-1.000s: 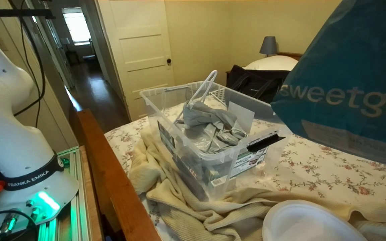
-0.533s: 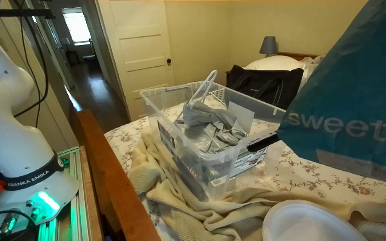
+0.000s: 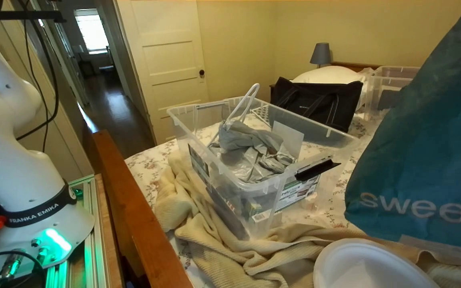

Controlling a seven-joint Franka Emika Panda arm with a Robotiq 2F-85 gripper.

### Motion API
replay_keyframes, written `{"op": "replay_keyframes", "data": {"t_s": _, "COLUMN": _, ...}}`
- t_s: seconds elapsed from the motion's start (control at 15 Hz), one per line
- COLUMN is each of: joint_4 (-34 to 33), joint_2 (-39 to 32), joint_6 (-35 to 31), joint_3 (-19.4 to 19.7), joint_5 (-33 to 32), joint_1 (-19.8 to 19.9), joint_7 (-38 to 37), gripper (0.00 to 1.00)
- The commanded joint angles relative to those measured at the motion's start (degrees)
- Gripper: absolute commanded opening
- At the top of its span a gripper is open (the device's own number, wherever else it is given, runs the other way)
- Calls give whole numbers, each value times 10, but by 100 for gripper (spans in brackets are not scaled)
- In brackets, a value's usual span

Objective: Remove the bag from the storage container

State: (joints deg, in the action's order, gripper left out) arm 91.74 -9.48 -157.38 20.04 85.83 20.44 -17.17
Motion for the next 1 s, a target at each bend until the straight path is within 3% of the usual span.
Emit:
{"op": "replay_keyframes", "data": {"t_s": 0.0, "joint_4": 13, "joint_2": 17, "joint_6": 6, "joint_3": -2, "joint_5": 22, "joint_1": 2, "joint_7": 1, "gripper": 1}}
{"op": "replay_keyframes", "data": {"t_s": 0.33, "joint_4": 49, "joint_2": 30, "joint_6": 5, "joint_3": -2, "joint_5": 13, "joint_1": 0, "joint_7": -3, "gripper": 1}}
{"op": "replay_keyframes", "data": {"t_s": 0.47, "joint_4": 63, "joint_2": 40, "joint_6": 2, "joint_3": -2, "joint_5": 6, "joint_1": -2, "joint_7": 1, "gripper": 29}}
{"op": "replay_keyframes", "data": {"t_s": 0.93, "joint_4": 102, "joint_2": 72, "joint_6": -42, "joint_3": -5, "joint_5": -70, "joint_1": -10, "joint_7": -6, "gripper": 76}}
